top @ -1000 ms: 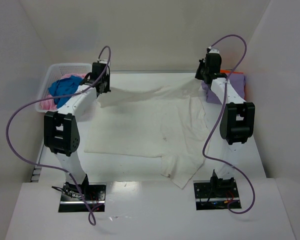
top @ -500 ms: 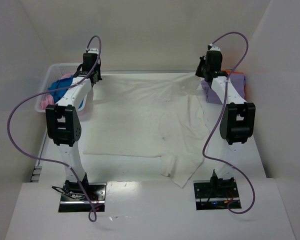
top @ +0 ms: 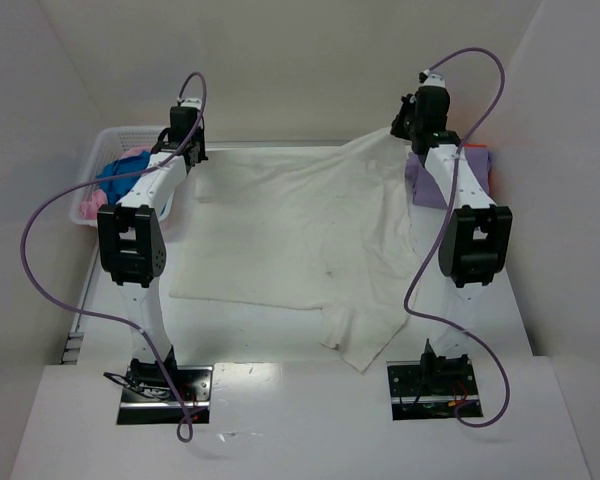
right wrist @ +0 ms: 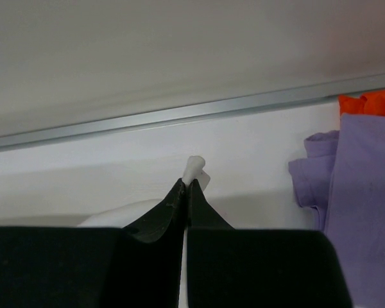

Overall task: Fold and stack the t-shirts
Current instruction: Grap the side of the flattened tshirt furthest away from the robot with both arms

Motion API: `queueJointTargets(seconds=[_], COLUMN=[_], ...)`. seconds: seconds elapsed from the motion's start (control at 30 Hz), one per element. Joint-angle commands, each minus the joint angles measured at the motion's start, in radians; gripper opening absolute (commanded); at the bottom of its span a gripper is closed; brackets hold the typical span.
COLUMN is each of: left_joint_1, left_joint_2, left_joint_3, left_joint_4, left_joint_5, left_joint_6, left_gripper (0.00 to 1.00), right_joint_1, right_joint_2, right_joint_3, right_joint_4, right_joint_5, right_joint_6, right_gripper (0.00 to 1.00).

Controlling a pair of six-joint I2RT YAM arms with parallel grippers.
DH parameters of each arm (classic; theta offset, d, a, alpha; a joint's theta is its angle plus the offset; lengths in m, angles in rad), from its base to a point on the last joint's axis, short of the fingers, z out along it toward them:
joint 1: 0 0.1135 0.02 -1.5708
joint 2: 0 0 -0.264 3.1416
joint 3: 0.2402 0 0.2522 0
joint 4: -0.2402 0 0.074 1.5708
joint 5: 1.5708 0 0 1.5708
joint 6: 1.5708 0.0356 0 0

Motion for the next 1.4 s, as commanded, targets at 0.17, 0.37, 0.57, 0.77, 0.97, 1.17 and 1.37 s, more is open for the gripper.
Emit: queueJointTargets(seconds=[0.17,0.37,0.57,0.77,0.97,1.17,1.37], left_joint_1=[0.017,0.017,0.017,0.017,0.017,0.017,0.017], left_joint_2=[-0.022,-0.022,-0.022,-0.022,-0.022,-0.004,0.005], left_joint_3=[-0.036,-0.047,-0.028,-0.028,-0.028,-0.028,-0.038], left_joint_4=[0.056,0.065,0.056,0.056,0.056,0.056,0.056], left_joint_5=[0.031,0.063,0.091,0.091,0.091,0.109,0.109], left_joint_6=[0.018,0.018,0.008,0.008,0.008,0.008,0.008], left_gripper=[0.0,0.0,0.0,0.0,0.0,0.0,0.0], right_joint_1=[0.019,0.196,0.175,0.152,0.152,0.164,0.164], right_joint_2=[-0.38,-0.474,-0.556,-0.48,-0.393,-0.287,-0.19], right_joint_3=[-0.59,-0.712,-0.712,-0.721,-0.755,-0.766,-0.702], right_joint_4=[0.176,0.085,0.046,0.02,0.066,0.118,0.13], right_joint_5=[-0.291,-0.194,-0.077,-0.022,-0.109,-0.256,-0.266], right_joint_6=[0.165,0.104,0.093,0.073,0.093,0.084,0.061], right_gripper=[0.0,0.25,0.96,0.99,0.97,0.93,0.85])
